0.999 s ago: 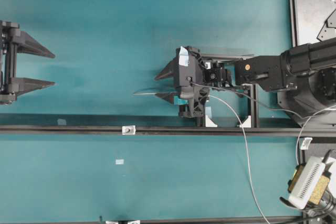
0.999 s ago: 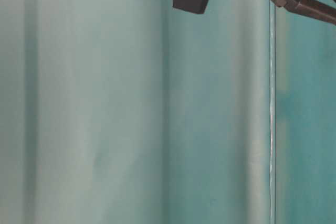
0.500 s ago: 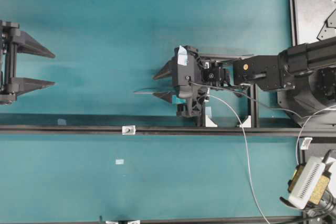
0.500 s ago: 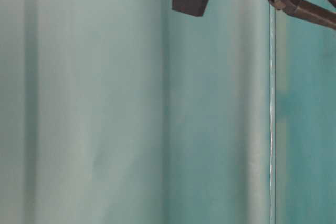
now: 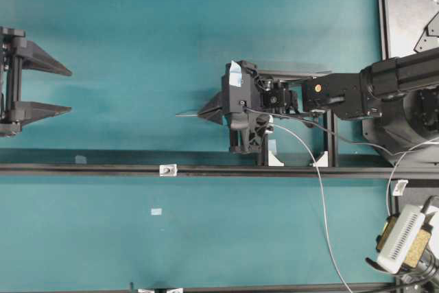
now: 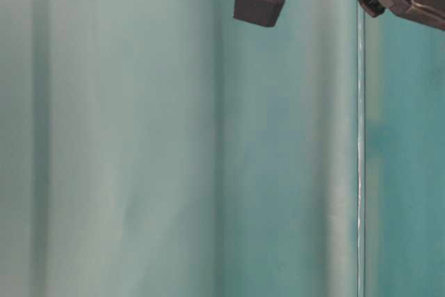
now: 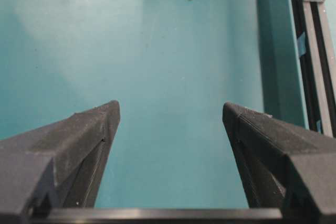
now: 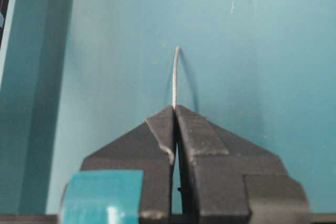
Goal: Insert the wire into the hole on the right side and pull it with the left arm.
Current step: 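Lower the right gripper and close it on the white wire's end, then lift the wire and carry it down toward the white bracket on the rail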
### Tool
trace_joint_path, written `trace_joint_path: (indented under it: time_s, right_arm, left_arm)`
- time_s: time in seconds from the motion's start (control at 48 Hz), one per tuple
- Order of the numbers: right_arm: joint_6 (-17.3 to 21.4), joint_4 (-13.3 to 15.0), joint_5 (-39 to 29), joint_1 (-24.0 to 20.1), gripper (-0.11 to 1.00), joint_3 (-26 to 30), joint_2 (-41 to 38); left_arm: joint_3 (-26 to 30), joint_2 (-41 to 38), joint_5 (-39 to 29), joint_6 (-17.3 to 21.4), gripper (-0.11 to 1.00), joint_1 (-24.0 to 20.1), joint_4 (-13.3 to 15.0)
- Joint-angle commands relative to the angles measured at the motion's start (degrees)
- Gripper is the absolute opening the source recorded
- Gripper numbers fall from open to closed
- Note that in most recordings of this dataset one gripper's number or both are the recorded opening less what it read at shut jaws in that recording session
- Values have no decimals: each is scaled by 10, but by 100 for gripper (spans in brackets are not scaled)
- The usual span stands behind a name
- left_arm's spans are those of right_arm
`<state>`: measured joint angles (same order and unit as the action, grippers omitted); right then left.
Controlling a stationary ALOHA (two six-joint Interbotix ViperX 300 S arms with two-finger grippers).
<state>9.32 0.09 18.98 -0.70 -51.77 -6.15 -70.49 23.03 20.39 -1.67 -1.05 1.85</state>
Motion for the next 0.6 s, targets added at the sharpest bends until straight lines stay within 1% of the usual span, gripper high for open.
trace_joint_path:
  time_s: [0.0, 0.271, 0.458, 0.583]
  right_arm:
    - [-1, 2, 3, 1, 2, 11, 6]
    - [-1, 2, -7, 1, 2, 7, 27]
    - [-1, 2, -31, 1, 2, 6, 65]
    - [-1, 2, -58, 1, 2, 6, 96]
  left_arm:
    - [7, 3, 5, 0, 90, -2, 1]
    - [8, 3, 5, 0, 90, -2, 1]
    - [13, 3, 5, 0, 90, -2, 1]
    - [18, 3, 5, 0, 90, -2, 1]
